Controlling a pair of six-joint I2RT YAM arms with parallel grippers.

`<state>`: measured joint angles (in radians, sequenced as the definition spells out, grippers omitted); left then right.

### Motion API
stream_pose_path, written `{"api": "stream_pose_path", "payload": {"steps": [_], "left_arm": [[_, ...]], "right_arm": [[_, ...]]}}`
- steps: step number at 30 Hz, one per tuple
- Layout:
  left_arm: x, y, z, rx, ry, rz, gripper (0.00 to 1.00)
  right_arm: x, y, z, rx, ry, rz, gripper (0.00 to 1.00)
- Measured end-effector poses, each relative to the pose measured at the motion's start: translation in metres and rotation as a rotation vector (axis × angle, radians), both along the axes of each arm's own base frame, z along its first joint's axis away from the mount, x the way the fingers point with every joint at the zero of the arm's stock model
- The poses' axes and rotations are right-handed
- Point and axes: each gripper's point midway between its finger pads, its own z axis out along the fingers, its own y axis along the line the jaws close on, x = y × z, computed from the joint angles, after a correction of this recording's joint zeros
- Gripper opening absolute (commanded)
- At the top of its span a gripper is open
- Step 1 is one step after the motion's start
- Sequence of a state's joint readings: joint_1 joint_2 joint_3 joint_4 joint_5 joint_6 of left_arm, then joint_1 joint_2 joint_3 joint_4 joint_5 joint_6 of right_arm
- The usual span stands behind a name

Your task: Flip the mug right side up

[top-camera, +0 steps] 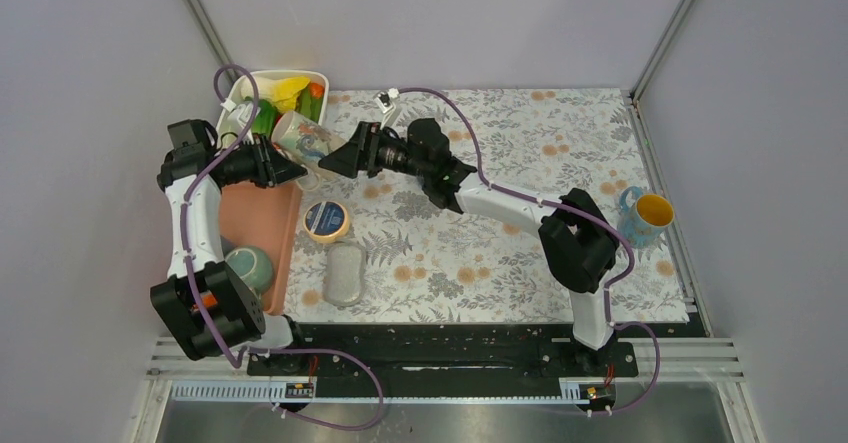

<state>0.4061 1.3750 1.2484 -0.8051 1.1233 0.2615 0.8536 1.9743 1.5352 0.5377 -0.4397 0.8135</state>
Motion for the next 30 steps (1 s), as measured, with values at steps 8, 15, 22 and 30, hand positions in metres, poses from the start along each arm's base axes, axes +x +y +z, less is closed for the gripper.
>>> {"api": "stream_pose_path", "payload": {"steps": [8,15,22,30], "left_arm": [[0.011,0.000,0.005,-0.007,-0.013,0.035,0.00],[0.007,-0.014,0.015,-0.023,-0.035,0.016,0.00],[-0.003,-0.029,0.012,-0.076,-0.007,-0.025,0.00],[-0.004,-0.033,0.007,-0.092,0.028,-0.027,0.03]], "right_arm": [[0.000,-0.017,-0.055,-0.108,0.090,-0.070,0.83],[0.008,-0.027,-0.068,-0.114,0.138,-0.122,0.84],[0.017,-0.020,-0.019,0.048,0.064,-0.107,0.62],[0.009,-0.020,0.008,0.144,-0.029,-0.030,0.00]]}}
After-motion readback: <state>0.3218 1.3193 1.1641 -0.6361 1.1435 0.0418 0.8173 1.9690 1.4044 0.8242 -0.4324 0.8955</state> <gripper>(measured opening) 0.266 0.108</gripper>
